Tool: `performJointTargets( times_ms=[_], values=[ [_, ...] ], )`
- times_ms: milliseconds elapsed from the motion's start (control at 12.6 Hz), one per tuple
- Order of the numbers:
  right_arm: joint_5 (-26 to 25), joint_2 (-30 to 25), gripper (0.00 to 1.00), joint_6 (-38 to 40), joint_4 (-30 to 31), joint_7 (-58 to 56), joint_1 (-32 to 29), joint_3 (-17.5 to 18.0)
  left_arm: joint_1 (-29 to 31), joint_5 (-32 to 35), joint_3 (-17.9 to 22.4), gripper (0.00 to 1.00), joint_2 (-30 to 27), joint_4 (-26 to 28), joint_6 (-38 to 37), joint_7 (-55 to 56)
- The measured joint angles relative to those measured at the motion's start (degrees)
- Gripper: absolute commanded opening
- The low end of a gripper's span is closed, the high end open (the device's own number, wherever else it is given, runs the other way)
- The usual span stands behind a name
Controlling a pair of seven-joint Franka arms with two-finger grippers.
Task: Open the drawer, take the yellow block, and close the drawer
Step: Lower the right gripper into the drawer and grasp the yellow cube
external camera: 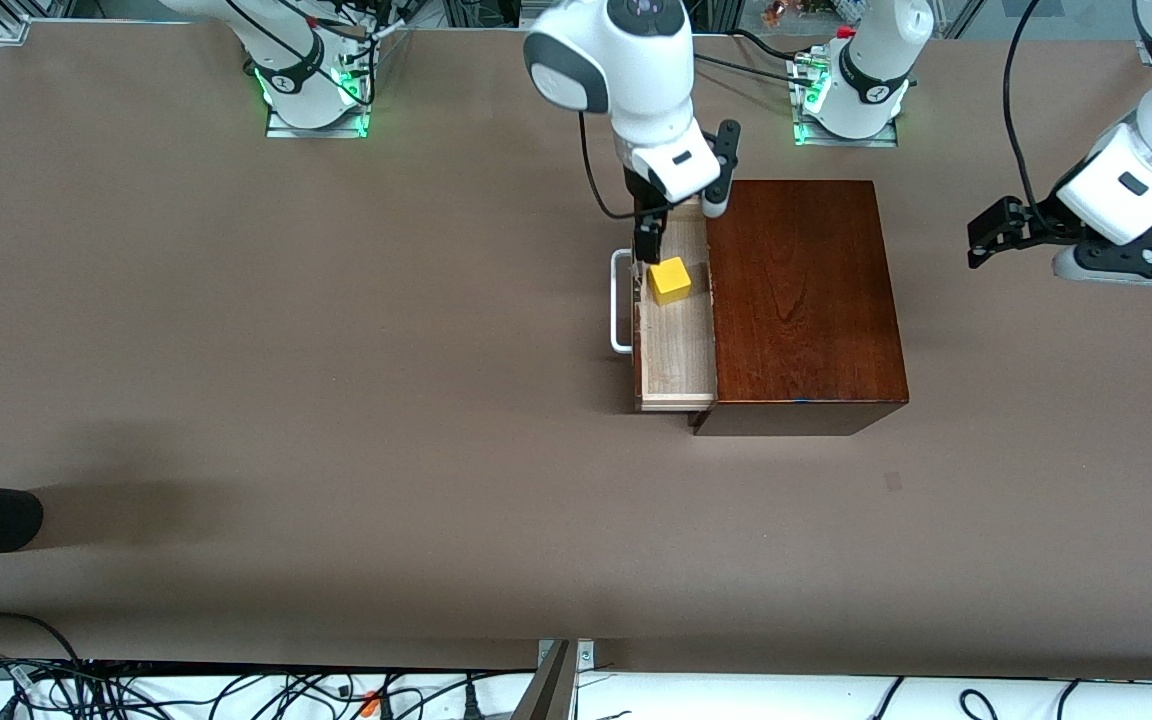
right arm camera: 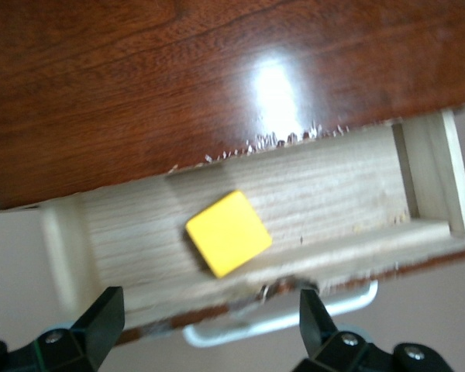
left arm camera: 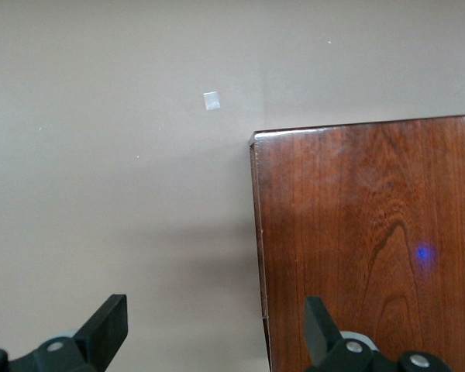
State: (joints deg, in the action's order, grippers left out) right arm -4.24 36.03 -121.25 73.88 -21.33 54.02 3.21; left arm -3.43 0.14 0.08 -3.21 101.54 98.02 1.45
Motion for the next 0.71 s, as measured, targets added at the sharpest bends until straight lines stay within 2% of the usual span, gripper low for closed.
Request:
performJointTargets(
  times_ms=[317,714],
  values=[
    [-3.9,4.2,1.0,-0.6,-3.1,-4.3,0.8,0.0,0.5,0.0,-0.8,1.0,0.0,-1.0,-1.4,1.6],
    [-5.7,7.5,1.0,-1.3,-3.6,-5.9,1.5,0.0,0.7,0.0,-1.0,1.0,0.0,-1.9,-4.2,1.6]
  ],
)
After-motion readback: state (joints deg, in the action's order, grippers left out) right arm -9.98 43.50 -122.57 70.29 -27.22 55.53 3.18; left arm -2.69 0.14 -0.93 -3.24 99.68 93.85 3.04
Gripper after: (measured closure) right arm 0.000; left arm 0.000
